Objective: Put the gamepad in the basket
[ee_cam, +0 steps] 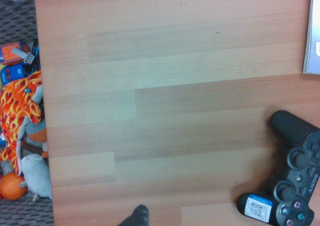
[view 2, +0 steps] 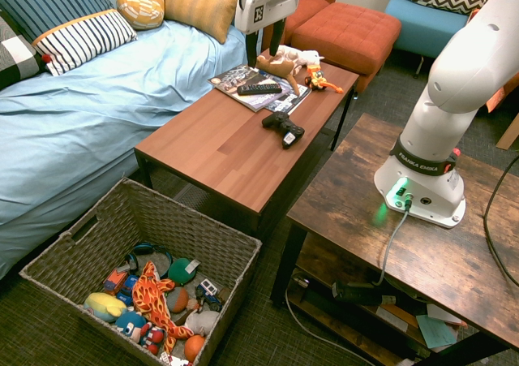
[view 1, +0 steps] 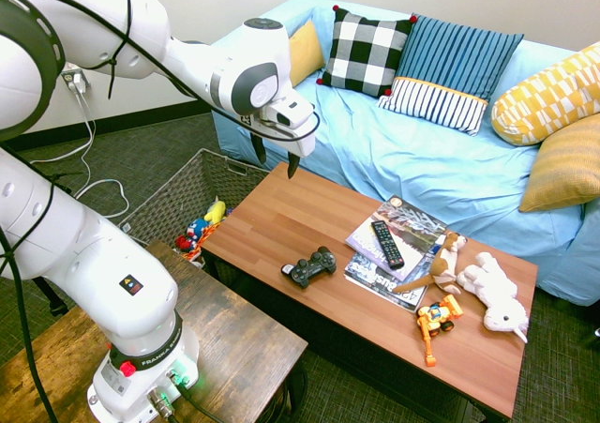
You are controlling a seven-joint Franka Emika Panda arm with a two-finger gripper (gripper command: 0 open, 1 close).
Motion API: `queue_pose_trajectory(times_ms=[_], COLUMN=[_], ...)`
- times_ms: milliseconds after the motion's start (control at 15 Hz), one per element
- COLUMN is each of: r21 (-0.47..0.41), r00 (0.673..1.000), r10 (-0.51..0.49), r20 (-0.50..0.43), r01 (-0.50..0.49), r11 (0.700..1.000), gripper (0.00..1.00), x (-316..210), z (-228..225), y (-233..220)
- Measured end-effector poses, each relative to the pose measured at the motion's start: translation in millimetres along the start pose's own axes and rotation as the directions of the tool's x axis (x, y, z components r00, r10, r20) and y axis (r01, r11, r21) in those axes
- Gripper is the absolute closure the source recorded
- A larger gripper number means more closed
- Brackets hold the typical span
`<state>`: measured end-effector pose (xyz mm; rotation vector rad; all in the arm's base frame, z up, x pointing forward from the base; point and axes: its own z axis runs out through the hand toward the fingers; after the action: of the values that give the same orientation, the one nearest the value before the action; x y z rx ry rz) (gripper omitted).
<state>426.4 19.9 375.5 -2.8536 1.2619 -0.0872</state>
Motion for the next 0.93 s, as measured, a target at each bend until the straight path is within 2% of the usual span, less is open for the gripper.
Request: queue_pose_trajectory(times_ms=[200, 467, 733, 933], r21=[-0.005, -0.025, -0.06, -0.074], r00=[1.0, 0.991, 0.966, 0.953], r10=[0.016, 0.134, 0.26, 0.304], r20=[0.002, 0.0, -0.01, 0.006], r01=[-0.016, -0.134, -0.26, -0.303], r11=[1.0, 0.991, 0.964, 0.95], gripper=[0.0, 0.0, 0.0, 0.0], x=[1.9, 28.4, 65.7, 77.6], z=[2.1, 16.3, 55.6, 96.7], y=[0.2, 22.7, 77.3, 96.3])
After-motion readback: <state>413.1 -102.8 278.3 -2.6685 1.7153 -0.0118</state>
